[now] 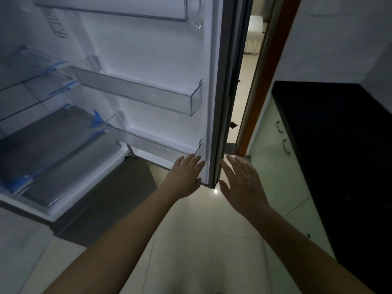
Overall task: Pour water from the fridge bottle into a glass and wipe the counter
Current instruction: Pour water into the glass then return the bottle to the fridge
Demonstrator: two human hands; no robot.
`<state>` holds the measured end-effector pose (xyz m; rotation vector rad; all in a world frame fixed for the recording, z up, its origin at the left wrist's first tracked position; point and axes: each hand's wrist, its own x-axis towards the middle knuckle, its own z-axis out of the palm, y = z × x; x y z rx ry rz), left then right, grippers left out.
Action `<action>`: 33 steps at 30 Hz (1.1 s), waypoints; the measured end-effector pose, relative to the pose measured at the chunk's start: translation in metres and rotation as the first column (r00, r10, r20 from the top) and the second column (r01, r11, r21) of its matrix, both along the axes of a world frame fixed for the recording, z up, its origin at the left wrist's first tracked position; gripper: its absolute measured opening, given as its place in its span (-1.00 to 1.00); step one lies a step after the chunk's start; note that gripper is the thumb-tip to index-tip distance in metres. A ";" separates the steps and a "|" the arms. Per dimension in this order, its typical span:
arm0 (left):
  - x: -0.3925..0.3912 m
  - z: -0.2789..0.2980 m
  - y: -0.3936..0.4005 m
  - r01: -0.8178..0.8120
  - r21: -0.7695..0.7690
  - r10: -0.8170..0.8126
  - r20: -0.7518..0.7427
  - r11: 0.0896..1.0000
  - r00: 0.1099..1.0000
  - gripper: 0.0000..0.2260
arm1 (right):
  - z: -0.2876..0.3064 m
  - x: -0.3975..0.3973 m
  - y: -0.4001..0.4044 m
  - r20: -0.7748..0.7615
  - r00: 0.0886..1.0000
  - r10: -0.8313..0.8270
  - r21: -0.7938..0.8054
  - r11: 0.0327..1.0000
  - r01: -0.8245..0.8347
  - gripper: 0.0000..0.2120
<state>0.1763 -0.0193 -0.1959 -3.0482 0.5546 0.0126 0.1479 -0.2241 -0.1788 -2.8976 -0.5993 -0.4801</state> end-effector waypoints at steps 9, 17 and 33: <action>-0.029 0.016 0.036 -0.080 -0.019 0.079 -0.048 0.997 0.996 -0.47 | 0.008 -0.019 0.033 -0.032 0.997 -0.068 0.014 0.998 0.068 -0.44; -0.075 0.040 0.081 -0.032 -0.064 0.031 -0.015 0.997 0.999 -0.47 | 0.016 -0.060 0.079 -0.045 0.988 -0.151 0.029 0.988 0.152 -0.54; -0.134 0.052 0.062 0.346 -0.089 -0.342 0.056 0.934 0.938 -0.37 | 0.021 -0.200 0.068 -0.093 0.811 -0.578 -0.072 0.816 0.573 -0.48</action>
